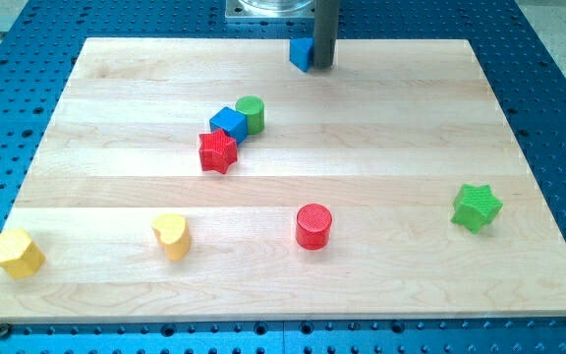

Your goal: Move the triangle to the top left of the cube

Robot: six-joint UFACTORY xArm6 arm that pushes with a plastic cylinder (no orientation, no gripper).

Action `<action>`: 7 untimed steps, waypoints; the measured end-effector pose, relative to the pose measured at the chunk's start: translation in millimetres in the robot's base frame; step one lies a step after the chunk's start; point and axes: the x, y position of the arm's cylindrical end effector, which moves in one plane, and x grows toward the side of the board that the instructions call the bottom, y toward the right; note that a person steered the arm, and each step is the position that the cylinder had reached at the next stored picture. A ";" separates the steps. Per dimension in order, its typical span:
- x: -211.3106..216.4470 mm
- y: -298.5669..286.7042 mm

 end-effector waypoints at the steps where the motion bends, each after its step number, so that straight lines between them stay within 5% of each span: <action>1: -6.9 10.3; 7: 15.8 -35.8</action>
